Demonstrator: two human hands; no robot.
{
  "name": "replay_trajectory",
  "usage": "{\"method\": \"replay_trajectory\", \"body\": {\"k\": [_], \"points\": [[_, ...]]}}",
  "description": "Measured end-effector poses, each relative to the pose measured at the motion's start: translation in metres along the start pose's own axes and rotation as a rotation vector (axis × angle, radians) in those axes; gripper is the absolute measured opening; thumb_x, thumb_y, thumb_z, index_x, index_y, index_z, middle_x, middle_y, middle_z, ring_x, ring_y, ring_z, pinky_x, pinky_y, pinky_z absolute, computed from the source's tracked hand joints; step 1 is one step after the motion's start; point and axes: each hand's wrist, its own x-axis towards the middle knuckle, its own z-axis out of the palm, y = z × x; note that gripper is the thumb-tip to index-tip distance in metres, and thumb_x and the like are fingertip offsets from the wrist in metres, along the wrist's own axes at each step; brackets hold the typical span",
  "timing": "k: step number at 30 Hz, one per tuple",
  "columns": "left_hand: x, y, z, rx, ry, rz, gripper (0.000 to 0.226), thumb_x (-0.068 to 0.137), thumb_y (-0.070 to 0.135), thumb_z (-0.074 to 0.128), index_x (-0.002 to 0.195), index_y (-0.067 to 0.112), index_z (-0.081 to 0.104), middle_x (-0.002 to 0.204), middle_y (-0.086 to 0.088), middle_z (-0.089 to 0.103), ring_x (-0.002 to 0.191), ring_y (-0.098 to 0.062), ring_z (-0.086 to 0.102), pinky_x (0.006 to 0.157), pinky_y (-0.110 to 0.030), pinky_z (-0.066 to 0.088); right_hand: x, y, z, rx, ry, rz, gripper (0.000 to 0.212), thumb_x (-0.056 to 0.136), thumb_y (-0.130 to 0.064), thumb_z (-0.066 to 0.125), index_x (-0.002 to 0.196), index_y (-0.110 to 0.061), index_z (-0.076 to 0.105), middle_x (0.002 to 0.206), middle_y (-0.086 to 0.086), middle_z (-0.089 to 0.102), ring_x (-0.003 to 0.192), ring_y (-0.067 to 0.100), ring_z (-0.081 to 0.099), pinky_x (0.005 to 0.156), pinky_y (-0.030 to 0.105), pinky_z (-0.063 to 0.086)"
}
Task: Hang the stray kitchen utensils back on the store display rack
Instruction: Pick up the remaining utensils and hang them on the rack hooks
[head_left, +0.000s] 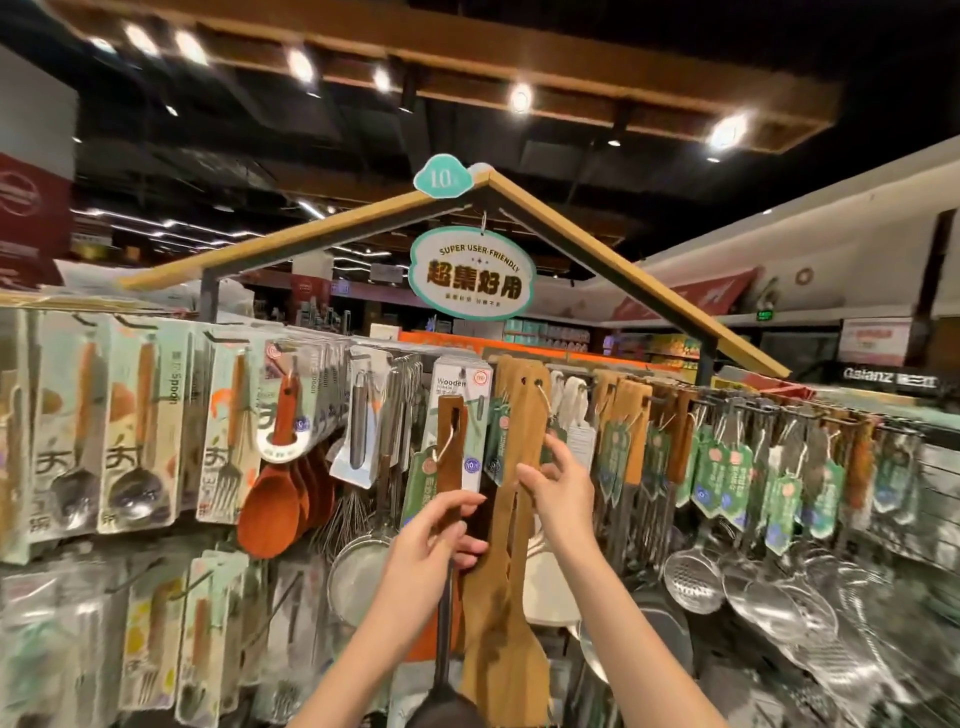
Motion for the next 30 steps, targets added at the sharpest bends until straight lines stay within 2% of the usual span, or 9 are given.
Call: {"method": "replay_trajectory", "body": {"k": [4, 8, 11, 14, 17, 20, 23, 28, 30], "points": [[0.004, -0.003, 0.003, 0.006, -0.007, 0.014, 0.036, 0.093, -0.005, 0.045, 0.097, 0.025, 0.066, 0.109, 0.000, 0.061, 0.073, -0.020, 0.069, 0.063, -0.020, 0.054, 0.006, 0.004, -0.003, 0.040, -0.010, -0.003, 0.057, 0.088, -0.008, 0.062, 0.140, -0.019, 0.041, 0.087, 0.011, 0.069, 0.080, 0.022, 0.069, 0.078, 0.044, 0.056], [0.007, -0.005, 0.004, 0.010, 0.008, 0.026, 0.037, 0.093, -0.004, 0.045, 0.097, 0.027, 0.066, 0.111, 0.001, 0.061, 0.074, -0.021, 0.070, 0.064, -0.021, 0.055, 0.011, 0.004, -0.004, 0.092, -0.083, -0.003, 0.056, 0.088, -0.006, 0.061, 0.139, -0.020, 0.043, 0.080, 0.004, 0.069, 0.072, 0.014, 0.069, 0.068, 0.030, 0.057], [0.007, -0.006, 0.006, 0.028, 0.012, 0.029, 0.039, 0.094, -0.003, 0.044, 0.096, 0.030, 0.066, 0.111, 0.003, 0.061, 0.074, -0.020, 0.071, 0.064, -0.021, 0.055, 0.014, 0.007, -0.002, 0.071, -0.069, -0.009, 0.058, 0.088, -0.006, 0.062, 0.139, -0.022, 0.041, 0.078, 0.006, 0.069, 0.064, 0.001, 0.065, 0.058, 0.015, 0.049], [0.007, -0.002, 0.006, 0.042, 0.008, 0.034, 0.039, 0.095, -0.002, 0.043, 0.097, 0.030, 0.065, 0.113, 0.006, 0.061, 0.076, -0.019, 0.071, 0.065, -0.020, 0.055, 0.020, 0.011, 0.003, 0.055, -0.052, -0.038, 0.053, 0.088, -0.004, 0.060, 0.133, -0.025, 0.041, 0.078, 0.012, 0.069, 0.057, 0.002, 0.065, 0.050, 0.009, 0.043], [0.007, 0.003, 0.005, 0.068, 0.014, 0.030, 0.035, 0.095, -0.001, 0.042, 0.101, 0.027, 0.063, 0.119, 0.005, 0.057, 0.079, -0.019, 0.071, 0.068, -0.021, 0.056, 0.032, 0.012, 0.010, -0.042, -0.019, -0.042, 0.048, 0.090, -0.005, 0.058, 0.130, -0.027, 0.041, 0.078, 0.006, 0.067, 0.059, 0.001, 0.063, 0.048, 0.008, 0.042], [0.006, 0.008, 0.002, 0.090, 0.060, 0.034, 0.030, 0.096, -0.001, 0.042, 0.106, 0.020, 0.061, 0.122, -0.005, 0.050, 0.078, -0.021, 0.071, 0.071, -0.025, 0.058, 0.044, 0.017, 0.018, -0.139, 0.003, -0.028, 0.047, 0.092, -0.002, 0.053, 0.132, -0.025, 0.040, 0.078, -0.002, 0.058, 0.072, 0.011, 0.063, 0.061, 0.027, 0.052], [0.005, 0.011, -0.004, 0.113, 0.069, 0.032, 0.028, 0.096, -0.001, 0.042, 0.113, 0.012, 0.060, 0.122, -0.013, 0.048, 0.080, -0.025, 0.070, 0.074, -0.029, 0.059, 0.046, 0.022, 0.022, -0.196, 0.013, -0.066, 0.049, 0.093, -0.005, 0.053, 0.135, -0.023, 0.037, 0.084, -0.005, 0.053, 0.078, 0.012, 0.057, 0.064, 0.026, 0.044], [-0.001, 0.016, -0.009, 0.114, 0.057, 0.026, 0.028, 0.096, 0.000, 0.041, 0.115, 0.011, 0.059, 0.126, -0.013, 0.049, 0.084, -0.026, 0.070, 0.078, -0.033, 0.058, 0.037, 0.026, 0.014, -0.371, 0.009, -0.098, 0.050, 0.091, -0.016, 0.058, 0.136, -0.023, 0.037, 0.121, 0.006, 0.048, 0.105, 0.023, 0.052, 0.087, 0.043, 0.048], [-0.003, 0.017, -0.007, 0.115, 0.049, 0.029, 0.027, 0.096, 0.000, 0.042, 0.111, 0.013, 0.060, 0.125, -0.013, 0.050, 0.083, -0.025, 0.070, 0.079, -0.035, 0.058, 0.030, 0.024, 0.009, -0.352, 0.021, -0.072, 0.045, 0.092, -0.017, 0.058, 0.133, -0.017, 0.040, 0.131, 0.009, 0.043, 0.112, 0.024, 0.051, 0.093, 0.042, 0.046]]}}
